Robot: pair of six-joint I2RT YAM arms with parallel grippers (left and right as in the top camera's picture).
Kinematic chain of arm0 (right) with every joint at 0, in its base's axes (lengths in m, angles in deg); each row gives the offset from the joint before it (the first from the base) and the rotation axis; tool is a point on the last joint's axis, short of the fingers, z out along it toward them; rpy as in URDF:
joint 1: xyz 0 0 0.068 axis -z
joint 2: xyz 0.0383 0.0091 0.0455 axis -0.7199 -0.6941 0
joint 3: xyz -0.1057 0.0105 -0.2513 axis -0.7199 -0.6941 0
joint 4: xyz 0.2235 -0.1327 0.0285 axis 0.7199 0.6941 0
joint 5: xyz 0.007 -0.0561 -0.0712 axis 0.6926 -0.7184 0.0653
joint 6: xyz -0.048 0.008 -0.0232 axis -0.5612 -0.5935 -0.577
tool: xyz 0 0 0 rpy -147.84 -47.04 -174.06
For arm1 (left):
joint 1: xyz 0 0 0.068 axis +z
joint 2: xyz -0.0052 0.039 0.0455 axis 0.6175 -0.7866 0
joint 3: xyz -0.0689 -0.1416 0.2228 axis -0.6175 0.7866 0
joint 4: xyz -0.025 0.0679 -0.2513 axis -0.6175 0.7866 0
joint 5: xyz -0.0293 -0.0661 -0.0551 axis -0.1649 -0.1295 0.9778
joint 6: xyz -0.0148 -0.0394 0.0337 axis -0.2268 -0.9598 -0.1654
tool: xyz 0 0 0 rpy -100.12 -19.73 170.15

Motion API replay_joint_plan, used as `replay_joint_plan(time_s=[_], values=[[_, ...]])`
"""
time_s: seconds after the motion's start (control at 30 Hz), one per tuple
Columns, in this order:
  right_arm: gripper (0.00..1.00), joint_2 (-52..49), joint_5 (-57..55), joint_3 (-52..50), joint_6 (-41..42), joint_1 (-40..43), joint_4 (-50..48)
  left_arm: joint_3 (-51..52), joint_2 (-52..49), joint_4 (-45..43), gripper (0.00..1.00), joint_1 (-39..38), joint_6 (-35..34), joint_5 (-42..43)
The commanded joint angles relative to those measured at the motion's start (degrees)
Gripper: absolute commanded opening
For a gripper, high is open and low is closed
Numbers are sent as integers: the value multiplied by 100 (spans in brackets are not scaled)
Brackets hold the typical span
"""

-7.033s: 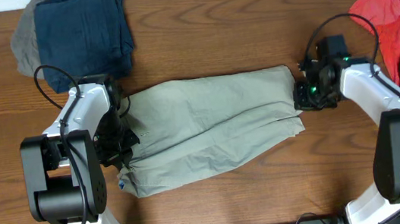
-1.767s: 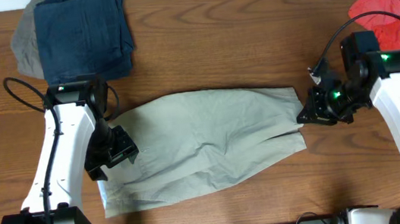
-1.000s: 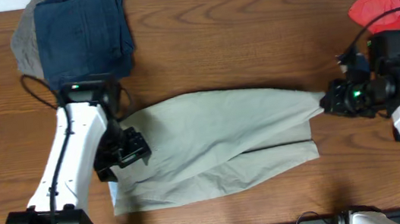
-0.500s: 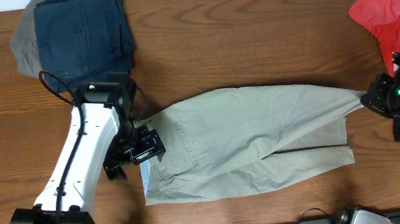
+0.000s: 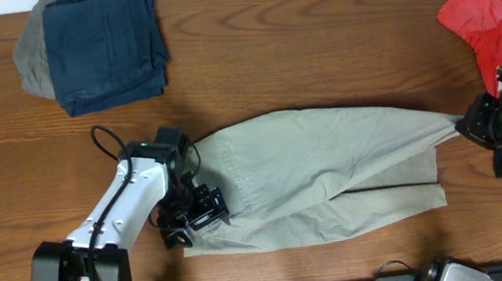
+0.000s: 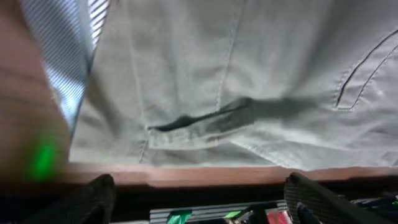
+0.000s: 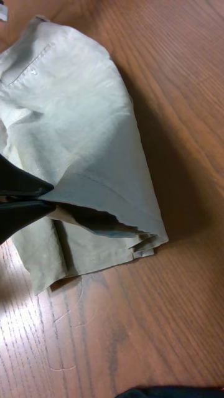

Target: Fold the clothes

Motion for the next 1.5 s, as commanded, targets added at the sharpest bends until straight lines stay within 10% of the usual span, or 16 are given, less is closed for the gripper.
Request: replay_joint_plan(time_s=[0.0, 0.13, 0.4, 0.73, 1.47], values=[[1, 24, 33, -7, -85, 35, 7, 136, 31, -214, 82, -4, 70, 118], [1, 24, 33, -7, -85, 35, 24, 286, 31, -527, 66, -4, -33, 116], [1, 24, 35, -7, -85, 35, 24, 546, 31, -881, 64, -2, -31, 81], [1, 24, 35, -7, -83, 35, 22, 544, 31, -1172, 6, -2, -11, 39], [1, 55, 229, -7, -42, 35, 284, -151, 2096, 603, 6, 15, -17, -763]])
